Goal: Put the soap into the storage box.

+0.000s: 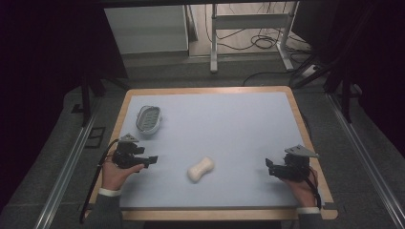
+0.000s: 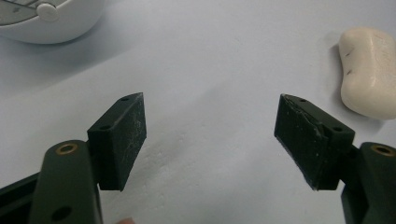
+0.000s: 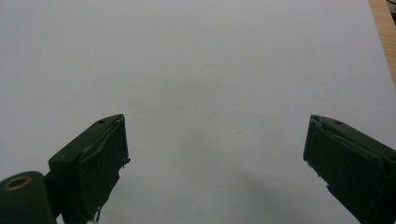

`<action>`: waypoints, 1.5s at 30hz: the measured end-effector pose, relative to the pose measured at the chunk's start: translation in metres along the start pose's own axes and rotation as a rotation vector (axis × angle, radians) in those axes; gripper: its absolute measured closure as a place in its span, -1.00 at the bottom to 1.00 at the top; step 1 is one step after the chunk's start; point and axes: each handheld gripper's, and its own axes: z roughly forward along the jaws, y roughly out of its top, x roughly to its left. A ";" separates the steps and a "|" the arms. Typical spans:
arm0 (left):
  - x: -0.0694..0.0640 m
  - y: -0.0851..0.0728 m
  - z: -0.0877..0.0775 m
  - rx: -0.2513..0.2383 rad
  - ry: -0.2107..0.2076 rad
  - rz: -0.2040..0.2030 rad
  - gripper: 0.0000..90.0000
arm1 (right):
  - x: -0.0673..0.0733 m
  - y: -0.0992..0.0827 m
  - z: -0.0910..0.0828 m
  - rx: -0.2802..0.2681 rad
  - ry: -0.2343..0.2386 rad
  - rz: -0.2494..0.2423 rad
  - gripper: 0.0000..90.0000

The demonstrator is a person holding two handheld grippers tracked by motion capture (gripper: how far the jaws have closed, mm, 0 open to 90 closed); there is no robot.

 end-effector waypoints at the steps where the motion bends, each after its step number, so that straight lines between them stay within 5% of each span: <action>1: -0.001 0.000 0.000 0.001 0.003 -0.003 -0.43 | -0.002 0.000 0.000 -0.001 0.000 0.007 -0.85; 20: -0.026 0.016 -0.008 0.031 0.025 0.069 -0.46 | -0.020 -0.005 -0.010 -0.009 -0.031 0.050 -0.85; 45: -0.064 0.052 -0.006 0.082 0.021 0.180 -0.53 | -0.021 -0.005 -0.014 -0.011 -0.033 0.055 -0.85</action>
